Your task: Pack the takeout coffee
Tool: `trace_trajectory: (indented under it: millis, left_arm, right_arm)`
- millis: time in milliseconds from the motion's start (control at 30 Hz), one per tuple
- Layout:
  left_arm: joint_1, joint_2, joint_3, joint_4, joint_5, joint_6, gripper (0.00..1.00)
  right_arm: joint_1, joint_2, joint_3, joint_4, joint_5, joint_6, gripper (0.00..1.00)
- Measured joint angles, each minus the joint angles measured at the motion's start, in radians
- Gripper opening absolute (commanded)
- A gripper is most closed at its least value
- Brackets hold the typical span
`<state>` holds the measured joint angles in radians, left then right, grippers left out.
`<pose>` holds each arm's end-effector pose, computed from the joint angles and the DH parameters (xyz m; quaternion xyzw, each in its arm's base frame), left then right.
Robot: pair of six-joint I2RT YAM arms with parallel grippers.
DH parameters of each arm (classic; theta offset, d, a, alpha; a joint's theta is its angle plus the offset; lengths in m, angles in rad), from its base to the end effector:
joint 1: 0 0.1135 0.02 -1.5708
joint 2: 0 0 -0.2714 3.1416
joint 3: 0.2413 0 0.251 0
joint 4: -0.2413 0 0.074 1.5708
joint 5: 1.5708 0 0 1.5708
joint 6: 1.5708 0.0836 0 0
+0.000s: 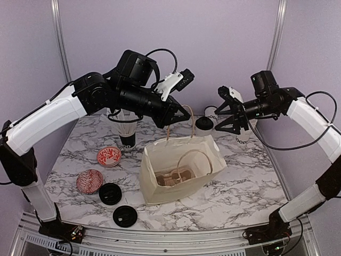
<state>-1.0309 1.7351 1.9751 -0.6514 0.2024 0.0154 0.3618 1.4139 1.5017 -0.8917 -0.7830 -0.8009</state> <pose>0.2065 -0.3773 0.4351 0.4638 0.6934 -0.3388 0.4351 0.2668 0.1640 0.3667 -0.5900 0.6380 0.2701 0.4146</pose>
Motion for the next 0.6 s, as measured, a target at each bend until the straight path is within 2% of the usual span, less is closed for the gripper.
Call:
trace_trajectory:
  millis: [200, 400, 600]
  left_arm:
    - [-0.032, 0.034, 0.042, 0.003, 0.074, 0.082, 0.00]
    - [-0.032, 0.035, 0.028, 0.003, 0.091, 0.109, 0.01]
    - [-0.062, 0.033, -0.037, 0.013, 0.218, 0.102, 0.03]
  right_arm:
    - [-0.146, -0.002, 0.025, 0.043, 0.016, 0.083, 0.85]
    - [-0.153, -0.021, -0.049, 0.119, 0.072, 0.137, 0.87]
    - [-0.153, -0.025, -0.097, 0.142, 0.088, 0.150, 0.87]
